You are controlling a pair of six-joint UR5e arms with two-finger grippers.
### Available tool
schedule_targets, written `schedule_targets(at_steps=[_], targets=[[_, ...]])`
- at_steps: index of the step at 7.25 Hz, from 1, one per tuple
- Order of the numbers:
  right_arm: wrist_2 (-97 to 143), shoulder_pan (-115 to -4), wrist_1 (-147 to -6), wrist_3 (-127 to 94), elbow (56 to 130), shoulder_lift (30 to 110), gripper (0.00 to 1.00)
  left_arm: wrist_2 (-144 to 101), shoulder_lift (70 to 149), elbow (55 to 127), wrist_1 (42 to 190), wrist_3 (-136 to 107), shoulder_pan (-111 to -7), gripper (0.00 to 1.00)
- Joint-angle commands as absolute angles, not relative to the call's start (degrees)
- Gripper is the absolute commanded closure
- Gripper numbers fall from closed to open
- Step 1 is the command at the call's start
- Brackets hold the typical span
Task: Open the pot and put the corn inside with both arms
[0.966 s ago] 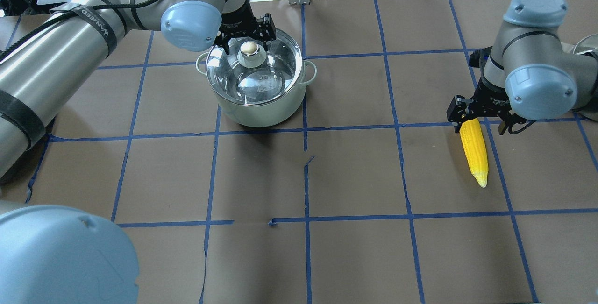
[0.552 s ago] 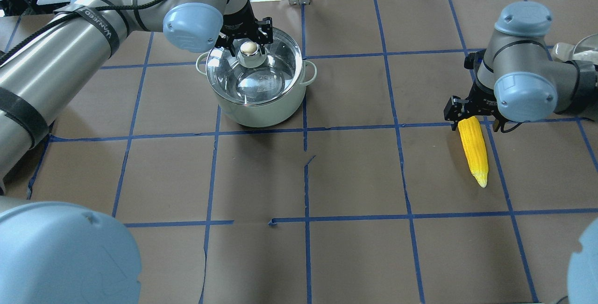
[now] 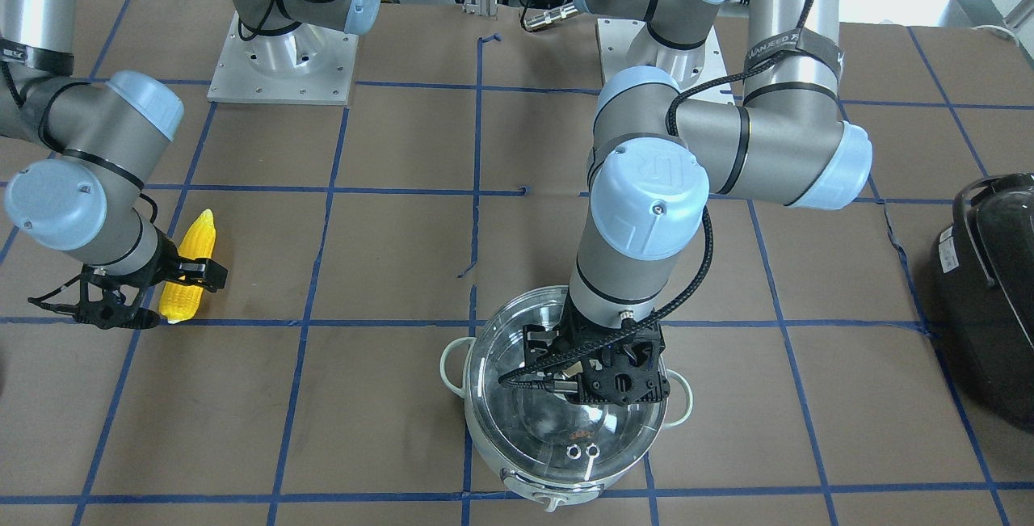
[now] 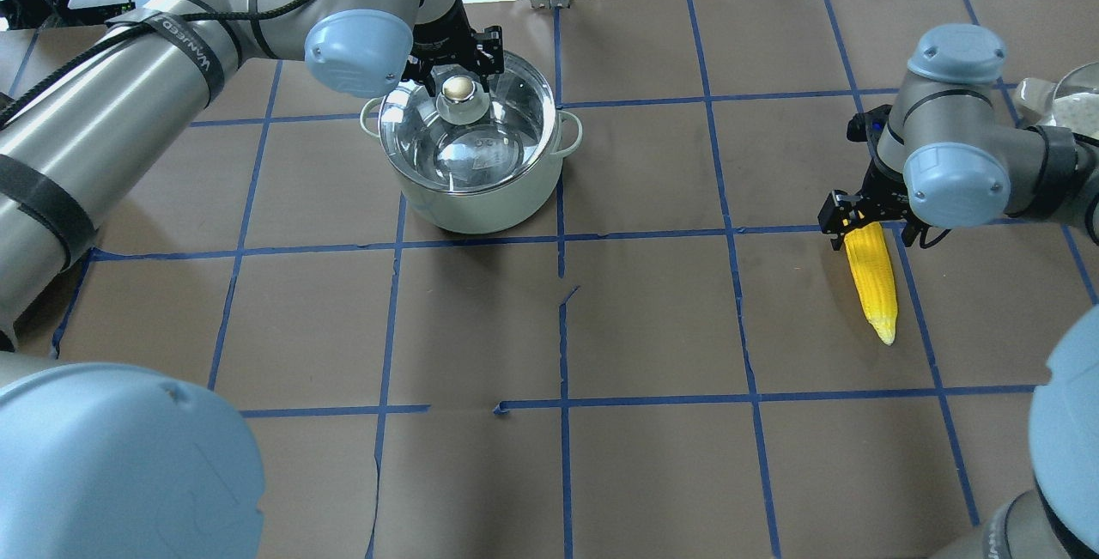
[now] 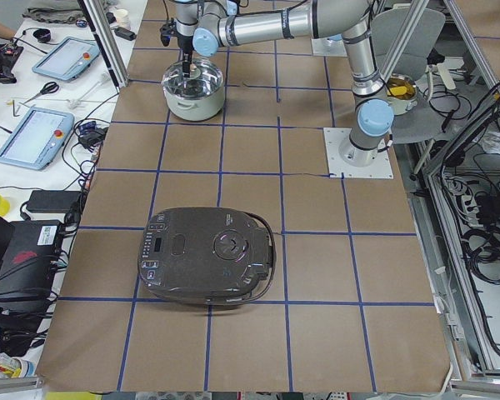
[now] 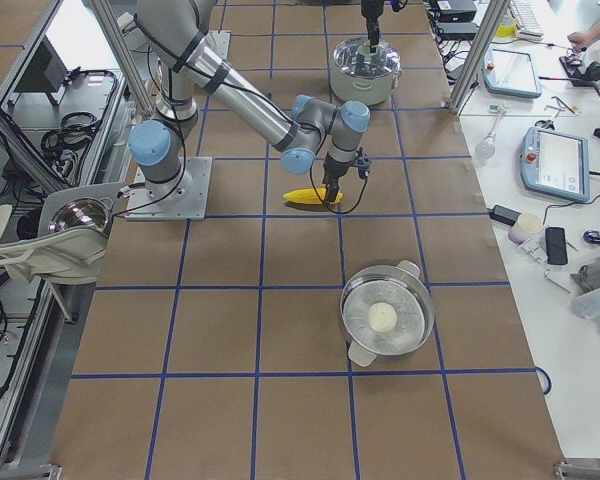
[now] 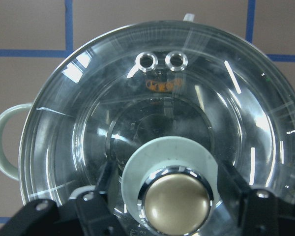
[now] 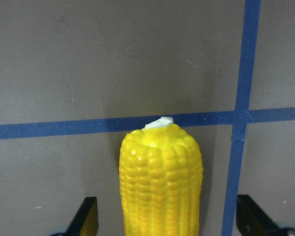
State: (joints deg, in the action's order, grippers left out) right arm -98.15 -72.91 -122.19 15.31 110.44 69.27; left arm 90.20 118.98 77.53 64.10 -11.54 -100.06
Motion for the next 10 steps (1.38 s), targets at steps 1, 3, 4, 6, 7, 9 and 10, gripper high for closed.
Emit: schedule_targets(at_steps=[1,3,4,6,7,9,10], targets=[[-97.39,-72.16,-124.96,16.70,113.10,68.64,0.24,90.26,118.83,77.69,63.98,-10.90,-100.28,0.89],[-95.12,-72.25,-125.42,16.61,113.03,68.64,1.00,90.35,117.96,77.43,63.72,-10.72,-100.37,1.00],[-94.84,-72.16,-125.33,16.96,112.77,68.82,1.00,90.26,116.47,76.82,63.81,-10.72,-100.37,1.00],[-94.75,-72.86,-123.76,16.26,108.23,70.92,1.00,90.96,115.84,73.84,67.48,-8.89,-98.71,1.00],[-93.79,-74.08,-115.66,13.74,103.23,72.41,1.00,92.62,115.23,75.13,69.50,-7.14,-95.57,1.00],[-93.08,-82.83,-101.06,2.59,89.19,72.60,1.00,95.97,113.91,76.72,72.31,1.12,-88.10,1.00],[-92.90,-87.67,-96.98,-4.50,83.21,72.08,1.00,95.54,113.73,77.60,73.03,6.28,-83.98,1.00]])
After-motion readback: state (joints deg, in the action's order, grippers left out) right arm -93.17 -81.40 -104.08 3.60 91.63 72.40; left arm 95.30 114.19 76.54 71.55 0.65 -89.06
